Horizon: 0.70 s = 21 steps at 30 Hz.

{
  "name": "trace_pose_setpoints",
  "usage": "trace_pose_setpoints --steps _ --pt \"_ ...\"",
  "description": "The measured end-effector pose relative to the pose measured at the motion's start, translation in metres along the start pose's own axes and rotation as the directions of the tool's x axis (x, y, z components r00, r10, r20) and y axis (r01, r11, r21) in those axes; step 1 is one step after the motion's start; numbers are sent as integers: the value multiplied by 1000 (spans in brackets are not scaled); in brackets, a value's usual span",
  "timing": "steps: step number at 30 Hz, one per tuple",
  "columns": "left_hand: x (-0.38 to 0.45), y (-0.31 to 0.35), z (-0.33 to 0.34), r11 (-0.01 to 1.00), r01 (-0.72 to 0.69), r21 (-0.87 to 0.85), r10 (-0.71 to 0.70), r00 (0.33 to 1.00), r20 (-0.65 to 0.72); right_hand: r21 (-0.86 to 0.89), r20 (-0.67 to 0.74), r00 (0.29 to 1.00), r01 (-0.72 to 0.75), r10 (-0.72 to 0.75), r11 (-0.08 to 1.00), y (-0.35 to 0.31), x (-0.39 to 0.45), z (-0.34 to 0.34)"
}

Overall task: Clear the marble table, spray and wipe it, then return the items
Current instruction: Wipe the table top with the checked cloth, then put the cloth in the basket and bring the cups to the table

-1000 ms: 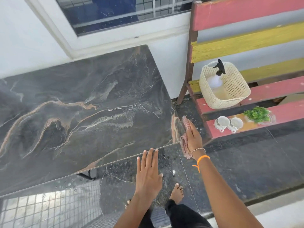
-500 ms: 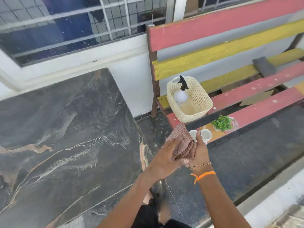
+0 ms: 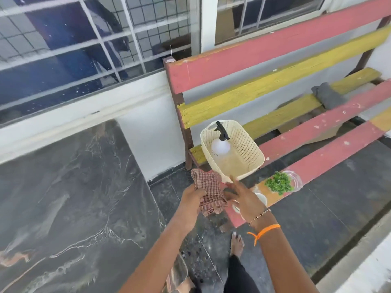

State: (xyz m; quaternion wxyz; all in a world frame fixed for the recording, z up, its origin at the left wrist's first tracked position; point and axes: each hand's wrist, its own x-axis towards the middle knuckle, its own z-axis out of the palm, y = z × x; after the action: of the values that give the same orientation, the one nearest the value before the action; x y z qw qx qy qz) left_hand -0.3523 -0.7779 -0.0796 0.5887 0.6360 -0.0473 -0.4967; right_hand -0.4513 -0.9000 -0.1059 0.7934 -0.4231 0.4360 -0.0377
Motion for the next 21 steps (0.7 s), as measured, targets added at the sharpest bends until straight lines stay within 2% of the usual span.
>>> trace_pose_setpoints --steps 2,3,5,7,9,12,14,16,18,21 --pt "17 11 5 990 54 -128 -54 999 3 -27 -92 990 -106 104 994 -9 19 -17" --pt "26 14 8 980 81 -182 -81 997 6 -8 -94 987 -133 132 991 -15 28 -26" --pt "45 21 24 957 150 -249 -154 988 1 117 6 982 -187 188 975 -26 48 -42" --pt "58 25 36 940 200 -277 -204 979 15 215 87 982 -182 167 960 -34 61 -53" --pt "84 30 54 940 231 -252 -244 970 -22 193 114 987 -136 116 972 -55 78 -70" --pt "129 33 77 940 293 -173 -323 929 -179 -97 -9 999 -45 44 994 -81 110 -96" --pt "159 29 88 933 330 -145 -358 899 -254 -381 -66 998 -23 -3 924 -92 133 -111" --pt "183 21 95 929 339 -146 -368 876 -311 -573 -42 997 23 -57 819 -100 153 -118" --pt "204 14 99 926 340 -161 -376 853 -361 -691 -25 996 42 -82 721 -104 171 -119" --pt "231 2 102 913 357 -199 -408 823 -396 -770 -33 996 27 -81 637 -103 199 -120"
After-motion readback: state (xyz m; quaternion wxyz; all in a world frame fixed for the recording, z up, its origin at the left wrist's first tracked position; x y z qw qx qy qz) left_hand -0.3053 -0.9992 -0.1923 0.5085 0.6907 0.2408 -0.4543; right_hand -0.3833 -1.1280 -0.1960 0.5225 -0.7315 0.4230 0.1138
